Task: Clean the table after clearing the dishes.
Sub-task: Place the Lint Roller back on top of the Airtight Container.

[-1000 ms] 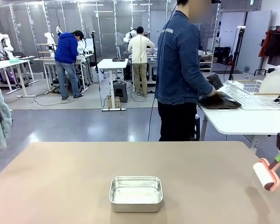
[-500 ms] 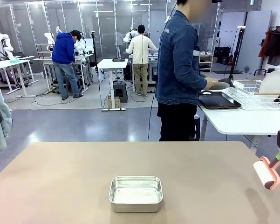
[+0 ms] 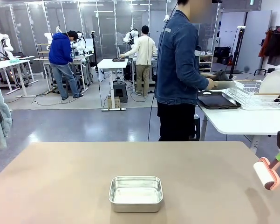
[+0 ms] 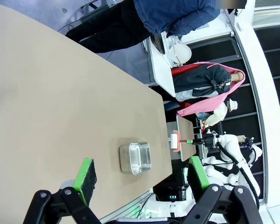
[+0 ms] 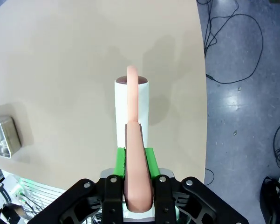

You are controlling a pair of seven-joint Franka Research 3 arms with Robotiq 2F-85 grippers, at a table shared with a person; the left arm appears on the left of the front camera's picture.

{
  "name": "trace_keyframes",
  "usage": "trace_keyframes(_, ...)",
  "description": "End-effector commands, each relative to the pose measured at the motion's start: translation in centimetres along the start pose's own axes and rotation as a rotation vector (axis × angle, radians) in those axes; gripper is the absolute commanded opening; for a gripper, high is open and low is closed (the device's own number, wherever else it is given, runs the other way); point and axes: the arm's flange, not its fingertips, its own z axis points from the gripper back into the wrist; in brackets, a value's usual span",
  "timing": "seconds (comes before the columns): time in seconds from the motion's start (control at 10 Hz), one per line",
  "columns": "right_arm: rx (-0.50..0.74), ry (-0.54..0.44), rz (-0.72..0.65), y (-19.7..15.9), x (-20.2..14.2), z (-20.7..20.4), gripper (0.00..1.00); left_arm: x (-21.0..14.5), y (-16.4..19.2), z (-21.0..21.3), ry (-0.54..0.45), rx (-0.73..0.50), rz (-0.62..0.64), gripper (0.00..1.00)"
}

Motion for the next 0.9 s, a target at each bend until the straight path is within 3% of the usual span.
trace_keyframes(0.0, 0.0, -0.01, 0.015, 0.1, 0.1, 0.2, 0.21, -0.1, -0.3, 0.3, -0.002, -0.009, 0.015, 1.0)
trace_keyframes(0.7, 0.0, 0.0, 0.002, 0.1, 0.0, 0.0, 0.21, -0.1, -0.3, 0.3, -0.002, -0.009, 0.015, 1.0)
trace_keyframes(0.8, -0.086, -0.015, 0.126, 3.5, 1.6, 2.0, 0.21, -0.1, -0.3, 0.3, -0.002, -0.009, 0.015, 1.0)
